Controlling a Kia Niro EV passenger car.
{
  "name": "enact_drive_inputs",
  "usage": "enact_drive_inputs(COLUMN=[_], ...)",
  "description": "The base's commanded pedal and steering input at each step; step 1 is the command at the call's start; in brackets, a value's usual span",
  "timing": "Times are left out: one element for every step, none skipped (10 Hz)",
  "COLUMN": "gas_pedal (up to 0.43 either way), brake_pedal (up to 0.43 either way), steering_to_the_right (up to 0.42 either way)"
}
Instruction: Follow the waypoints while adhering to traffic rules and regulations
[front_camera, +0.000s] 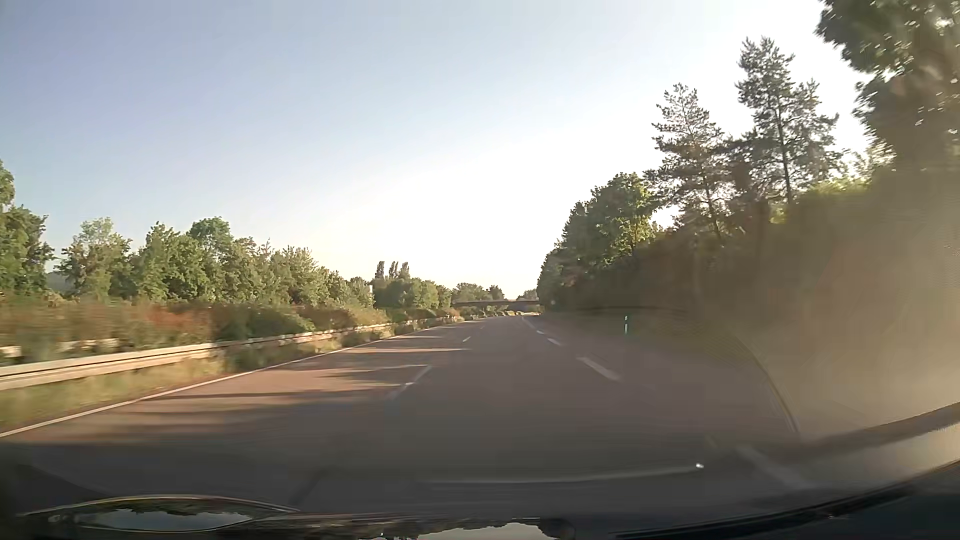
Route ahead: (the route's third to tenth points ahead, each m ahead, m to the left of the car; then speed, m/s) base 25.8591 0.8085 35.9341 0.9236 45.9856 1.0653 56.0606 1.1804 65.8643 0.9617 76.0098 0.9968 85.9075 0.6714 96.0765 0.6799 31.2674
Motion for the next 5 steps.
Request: enact_drive_inputs(gas_pedal=[0.268,0.268,0.268,0.268,0.268], brake_pedal=[0.000,0.000,0.000,0.000,0.000], steering_to_the_right=[0.000,0.000,0.000,0.000,0.001])
